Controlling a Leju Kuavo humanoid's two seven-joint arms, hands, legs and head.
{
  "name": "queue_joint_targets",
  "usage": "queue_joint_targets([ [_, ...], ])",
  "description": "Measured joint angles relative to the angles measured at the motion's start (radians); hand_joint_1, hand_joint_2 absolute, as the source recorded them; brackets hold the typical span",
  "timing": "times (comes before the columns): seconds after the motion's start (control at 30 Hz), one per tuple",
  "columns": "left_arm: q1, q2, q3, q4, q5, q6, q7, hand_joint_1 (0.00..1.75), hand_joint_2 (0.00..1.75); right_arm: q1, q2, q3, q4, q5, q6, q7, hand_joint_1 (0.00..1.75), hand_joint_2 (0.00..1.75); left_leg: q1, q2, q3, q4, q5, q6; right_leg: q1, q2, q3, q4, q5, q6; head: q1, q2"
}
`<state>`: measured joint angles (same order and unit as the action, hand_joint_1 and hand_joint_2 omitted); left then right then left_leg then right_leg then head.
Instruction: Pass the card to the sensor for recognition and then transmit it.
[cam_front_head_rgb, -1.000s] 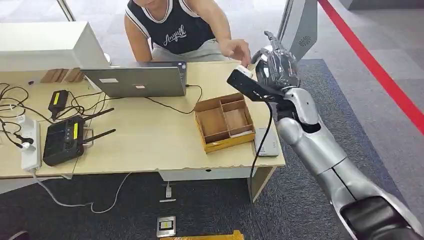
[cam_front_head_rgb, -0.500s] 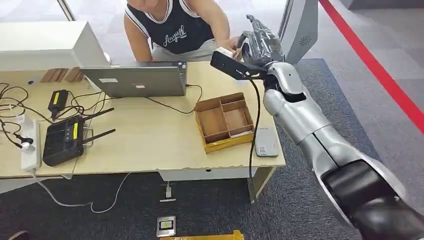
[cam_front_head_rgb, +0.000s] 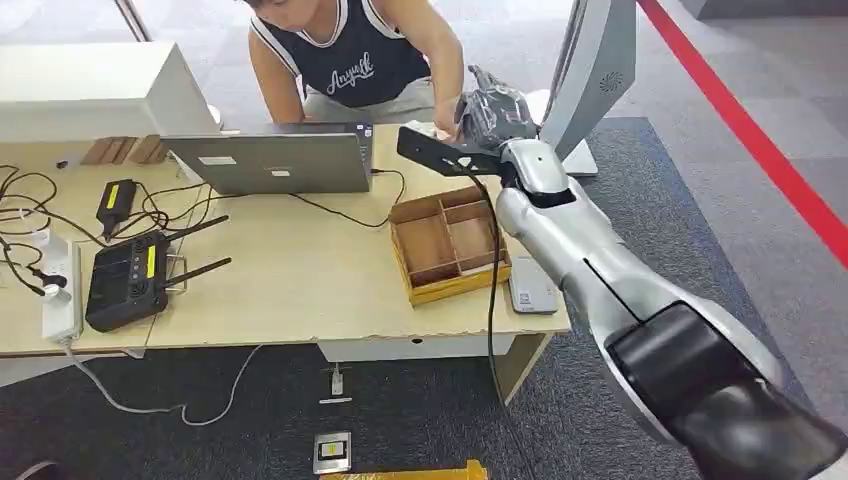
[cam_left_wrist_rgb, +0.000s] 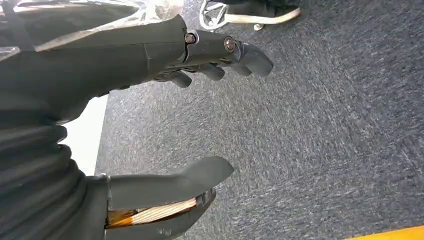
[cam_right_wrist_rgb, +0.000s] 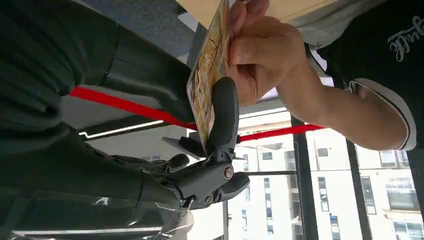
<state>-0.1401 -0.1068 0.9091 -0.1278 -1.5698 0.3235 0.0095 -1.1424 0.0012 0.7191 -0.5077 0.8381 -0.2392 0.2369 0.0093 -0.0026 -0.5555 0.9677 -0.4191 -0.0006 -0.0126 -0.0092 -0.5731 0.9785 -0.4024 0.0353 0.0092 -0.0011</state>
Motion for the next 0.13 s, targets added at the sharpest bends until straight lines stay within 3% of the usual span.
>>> queue_joint_targets([
  [0.13, 0.002, 0.000, 0.000, 0.000, 0.000, 0.000, -0.001, 0.00, 1.75, 0.000, 0.006, 0.006, 0.027, -0.001, 0.000, 0.000, 1.75, 1.75, 0.000, 0.000, 0.000, 0.000, 0.000, 0.000, 0.000, 0.000, 0.000, 0.000, 0.000, 0.000, 0.000, 0.000],
])
